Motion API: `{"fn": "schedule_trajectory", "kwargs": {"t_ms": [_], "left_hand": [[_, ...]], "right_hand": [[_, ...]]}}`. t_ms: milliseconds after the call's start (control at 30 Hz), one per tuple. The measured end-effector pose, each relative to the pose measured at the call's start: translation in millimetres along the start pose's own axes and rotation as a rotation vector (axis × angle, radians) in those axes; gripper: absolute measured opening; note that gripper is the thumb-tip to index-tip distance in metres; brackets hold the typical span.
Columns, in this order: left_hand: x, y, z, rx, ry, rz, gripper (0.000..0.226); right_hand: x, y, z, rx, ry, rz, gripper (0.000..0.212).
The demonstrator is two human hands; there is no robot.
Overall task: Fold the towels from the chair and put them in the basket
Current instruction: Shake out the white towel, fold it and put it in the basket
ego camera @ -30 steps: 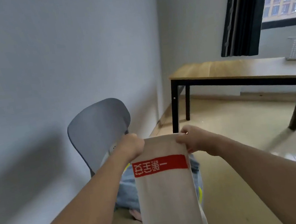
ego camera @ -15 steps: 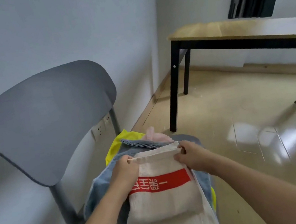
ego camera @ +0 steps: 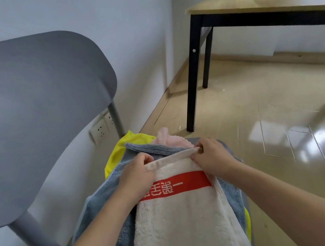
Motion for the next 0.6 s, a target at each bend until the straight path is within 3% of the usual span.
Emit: {"fn": "schedule_trajectory", "kwargs": {"t_ms": [133, 233, 300, 367, 500, 600], "left_hand": [[10, 12, -9, -0.169, -0.048, 0.122, 0.012], [28, 24, -26, -0.299, -0.077, 0.239, 0.015], [44, 34, -41, -0.415, -0.053, 0.402, 0.028], [61, 47, -60, -0.544, 0.045, 0.629, 0.043], [96, 83, -111, -0.858, 0.339, 0.837, 0.025], [119, 106, -144, -0.976, 0.370, 0.882, 0.015]], "right_hand": [[17, -6, -15, -0.198, -0.082, 0.423, 0.005], [41, -18, -35, -0.139, -0.166, 0.562, 0.015], [59, -30, -52, -0.023, -0.201, 0.500, 0.024], [77, -42, -70, 0.089, -0.196, 0.286, 0.019], [111, -70, -113, 0.240, -0.228, -0.050, 0.010], [129, -85, -147, 0.178, -0.401, -0.127, 0.011]]}}
Point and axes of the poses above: each hand's wrist, its own z-axis towards the middle knuckle, its own x-axis out of the back of the hand, y = z × x, the point moved 1 cm from there along z, towards the middle knuckle, and after that the axes turned 6 degrees about z, right-handed, at the moved point
